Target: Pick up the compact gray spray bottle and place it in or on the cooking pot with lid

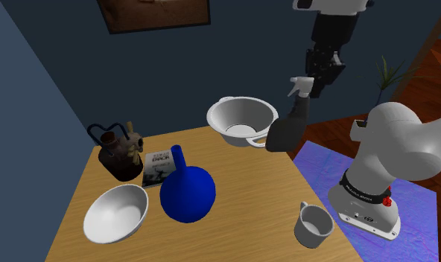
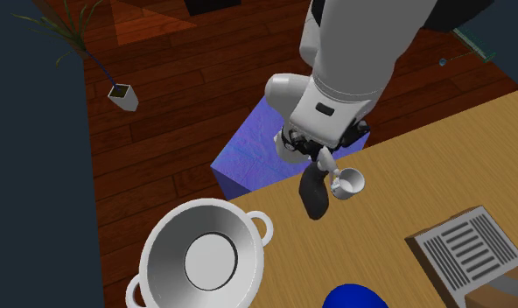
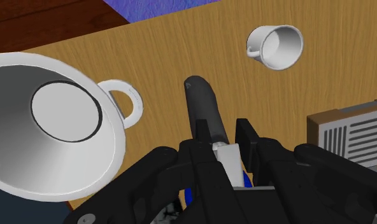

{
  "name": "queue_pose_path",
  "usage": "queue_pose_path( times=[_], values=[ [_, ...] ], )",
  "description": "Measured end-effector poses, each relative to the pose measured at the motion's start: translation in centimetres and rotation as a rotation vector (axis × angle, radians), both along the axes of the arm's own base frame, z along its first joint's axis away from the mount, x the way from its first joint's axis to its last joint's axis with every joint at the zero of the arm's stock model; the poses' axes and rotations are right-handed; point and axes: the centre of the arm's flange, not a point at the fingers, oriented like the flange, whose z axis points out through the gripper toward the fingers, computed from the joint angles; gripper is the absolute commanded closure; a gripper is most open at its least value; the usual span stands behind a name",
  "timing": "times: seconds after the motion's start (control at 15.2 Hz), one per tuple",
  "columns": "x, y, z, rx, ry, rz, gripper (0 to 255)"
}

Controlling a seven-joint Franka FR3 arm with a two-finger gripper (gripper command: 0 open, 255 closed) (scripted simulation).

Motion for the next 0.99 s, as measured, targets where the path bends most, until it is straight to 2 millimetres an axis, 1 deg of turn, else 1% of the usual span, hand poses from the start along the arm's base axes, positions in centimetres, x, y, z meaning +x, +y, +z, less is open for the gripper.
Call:
queue_pose_path(
  times=[0.07, 0.13, 0.26, 0.46, 0.66, 0.86, 0.99],
  values=[
    [0.0, 0.0, 0.4, 0.0, 0.0, 0.0, 255],
    [0.5, -0.3, 0.9, 0.0, 0.0, 0.0, 255],
    [2.1, -1.0, 1.7, 0.001, 0.0, 0.0, 255],
    [5.5, -2.8, 2.7, 0.001, 0.0, 0.0, 255],
    [9.0, -4.7, 4.1, 0.001, 0.0, 0.0, 255],
    [12.5, -6.2, 4.8, 0.001, 0.001, 0.0, 255],
    [14.7, -6.9, 5.8, 0.001, 0.001, 0.0, 255]
  ],
)
